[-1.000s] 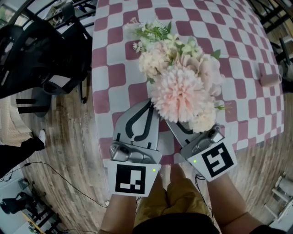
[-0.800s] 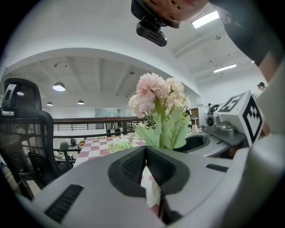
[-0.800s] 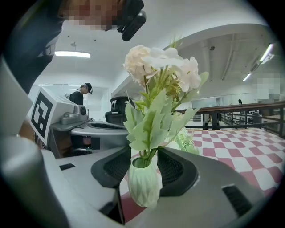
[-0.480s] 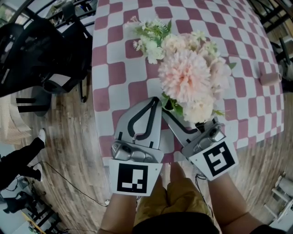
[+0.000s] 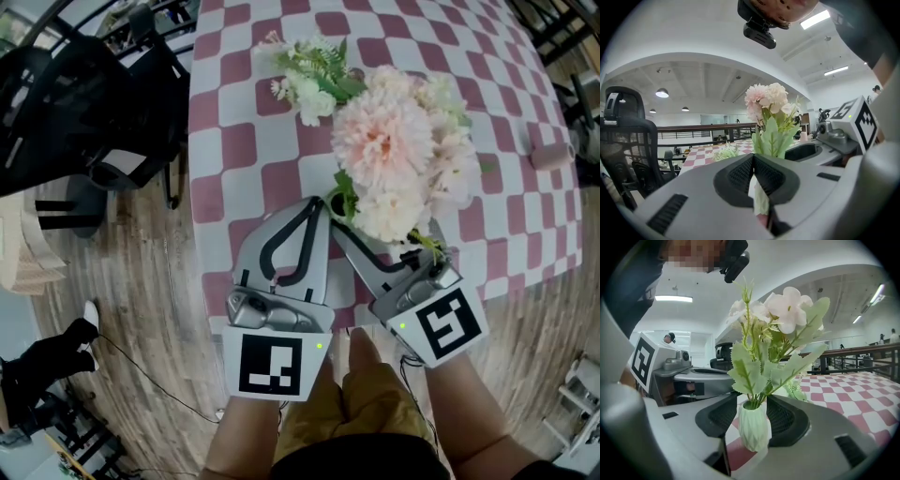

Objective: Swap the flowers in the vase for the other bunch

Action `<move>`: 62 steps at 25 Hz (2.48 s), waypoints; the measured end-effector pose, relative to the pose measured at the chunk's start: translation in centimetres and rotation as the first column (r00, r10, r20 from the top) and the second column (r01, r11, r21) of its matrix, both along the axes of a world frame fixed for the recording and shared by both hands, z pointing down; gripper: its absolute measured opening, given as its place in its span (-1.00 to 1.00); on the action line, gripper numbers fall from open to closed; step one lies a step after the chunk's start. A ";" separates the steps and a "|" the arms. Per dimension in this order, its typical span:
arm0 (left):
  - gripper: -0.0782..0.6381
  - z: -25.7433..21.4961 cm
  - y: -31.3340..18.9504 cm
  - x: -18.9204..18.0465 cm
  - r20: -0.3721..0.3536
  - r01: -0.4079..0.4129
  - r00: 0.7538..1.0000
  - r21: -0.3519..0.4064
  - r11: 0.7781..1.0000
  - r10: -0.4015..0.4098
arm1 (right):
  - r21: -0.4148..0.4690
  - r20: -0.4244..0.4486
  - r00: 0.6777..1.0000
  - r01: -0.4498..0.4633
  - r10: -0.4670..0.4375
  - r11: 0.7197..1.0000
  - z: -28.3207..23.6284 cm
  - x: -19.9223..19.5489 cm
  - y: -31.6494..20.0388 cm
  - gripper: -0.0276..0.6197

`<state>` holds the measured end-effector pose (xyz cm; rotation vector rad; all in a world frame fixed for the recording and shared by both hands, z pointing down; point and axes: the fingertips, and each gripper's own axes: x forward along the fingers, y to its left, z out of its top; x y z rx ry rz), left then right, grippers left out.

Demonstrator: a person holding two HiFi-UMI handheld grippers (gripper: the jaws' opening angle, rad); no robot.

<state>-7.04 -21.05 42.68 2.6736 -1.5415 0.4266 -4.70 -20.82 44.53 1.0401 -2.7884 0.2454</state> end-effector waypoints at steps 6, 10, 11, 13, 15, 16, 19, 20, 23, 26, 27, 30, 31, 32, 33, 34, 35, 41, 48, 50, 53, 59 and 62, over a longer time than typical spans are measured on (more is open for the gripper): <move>-0.76 -0.3 0.6 0.2 0.009 0.000 1.000 0.007 1.000 0.000 | 0.011 -0.018 1.000 -0.001 0.001 1.000 -0.1 0.9 0.6 -0.34; -0.76 -0.5 1.3 0.2 0.012 -0.002 1.000 0.010 1.000 0.002 | 0.020 -0.032 0.999 0.008 -0.007 1.000 -0.2 1.1 1.3 -0.34; -0.76 -0.7 1.4 0.2 0.010 0.001 1.000 0.013 1.000 -0.001 | 0.022 -0.031 1.000 0.007 -0.006 1.000 -0.4 1.2 1.4 -0.34; -0.76 -1.0 1.7 0.3 0.009 0.006 1.000 0.022 1.000 -0.006 | 0.027 -0.024 1.000 0.004 -0.003 1.000 -0.6 1.3 1.8 -0.34; -0.76 -1.4 2.0 0.3 0.017 0.005 1.000 0.033 0.999 -0.006 | 0.030 -0.018 1.000 0.000 0.000 1.000 -0.9 1.4 2.2 -0.34; -0.76 -1.6 2.2 0.4 0.021 0.003 1.000 0.037 0.999 -0.004 | 0.031 -0.015 1.000 -0.002 0.002 1.000 -1.1 1.5 2.4 -0.34; -0.76 -2.1 2.6 0.6 0.015 0.005 1.000 0.045 0.999 -0.006 | 0.031 -0.006 1.000 -0.011 0.011 0.999 -1.5 1.6 2.9 -0.34; -0.76 -2.2 2.7 0.6 0.011 0.008 1.000 0.046 0.999 -0.008 | 0.031 -0.010 1.000 -0.008 0.008 0.999 -1.5 1.7 3.1 -0.34; -0.76 -2.7 3.2 0.8 0.017 0.007 1.000 0.054 0.999 -0.008 | 0.039 -0.015 1.000 -0.002 0.003 0.999 -1.9 1.8 3.6 -0.34; -0.76 -3.3 3.6 1.0 0.026 -0.002 1.000 0.064 0.998 0.000 | 0.051 -0.007 1.000 -0.005 0.006 0.999 -2.7 1.9 4.0 -0.34; -0.76 -3.5 3.7 1.0 0.028 -0.004 1.000 0.069 0.998 0.002 | 0.055 -0.005 1.000 -0.006 0.006 0.998 -2.9 2.0 4.1 -0.34; -0.76 -4.4 4.0 1.1 0.032 -0.007 0.999 0.081 0.997 0.004 | 0.066 -0.003 1.000 -0.009 0.009 0.998 -3.7 2.1 4.4 -0.34; -0.76 -4.7 4.1 1.2 0.034 -0.008 0.999 0.085 0.996 0.005 | 0.071 -0.002 1.000 -0.010 0.010 0.997 -4.0 2.1 4.5 -0.34; -0.76 -4.9 4.2 1.2 0.035 -0.010 0.999 0.088 0.996 0.007 | 0.075 -0.002 1.000 -0.011 0.011 0.997 -4.3 2.2 4.6 -0.34; -0.76 -5.2 4.2 1.3 0.037 -0.012 0.999 0.092 0.996 0.009 | 0.079 -0.001 1.000 -0.011 0.011 0.997 -4.6 2.3 4.7 -0.34; -0.76 -5.4 4.3 1.4 0.040 -0.017 0.999 0.096 0.995 0.013 | 0.083 -0.002 1.000 -0.010 0.011 0.997 -4.9 2.3 4.8 -0.34; -0.76 -5.7 4.4 1.5 0.044 -0.021 0.999 0.099 0.995 0.017 | 0.087 -0.002 1.000 -0.010 0.011 0.996 -5.2 2.4 5.0 -0.34; -0.76 -7.7 4.9 1.7 0.071 -0.049 0.997 0.127 0.991 0.040 | 0.128 0.004 1.000 -0.020 0.020 0.992 -7.5 2.9 5.3 -0.34; -0.76 -10.2 5.7 1.5 0.120 -0.054 0.992 0.161 0.985 0.035 | 0.165 0.002 1.000 -0.022 0.022 0.986 -10.4 3.1 6.1 -0.34; -0.76 -11.0 6.1 1.4 0.122 -0.052 0.992 0.169 0.984 0.032 | 0.174 -0.002 1.000 -0.020 0.021 0.985 -11.3 3.1 6.3 -0.34; -0.76 -12.2 6.6 1.3 0.117 -0.054 0.993 0.182 0.982 0.033 | 0.194 0.001 1.000 -0.027 0.028 0.981 -12.9 3.1 6.5 -0.34; -0.76 -14.6 7.5 1.1 0.099 -0.067 0.994 0.206 0.976 0.047 | 0.247 0.017 1.000 -0.026 0.022 0.969 -15.7 2.8 7.8 -0.36; -0.76 -15.7 7.8 1.3 0.099 -0.083 0.993 0.219 0.972 0.062 | 0.262 0.014 1.000 -0.030 0.027 0.964 -16.8 3.0 8.4 -0.56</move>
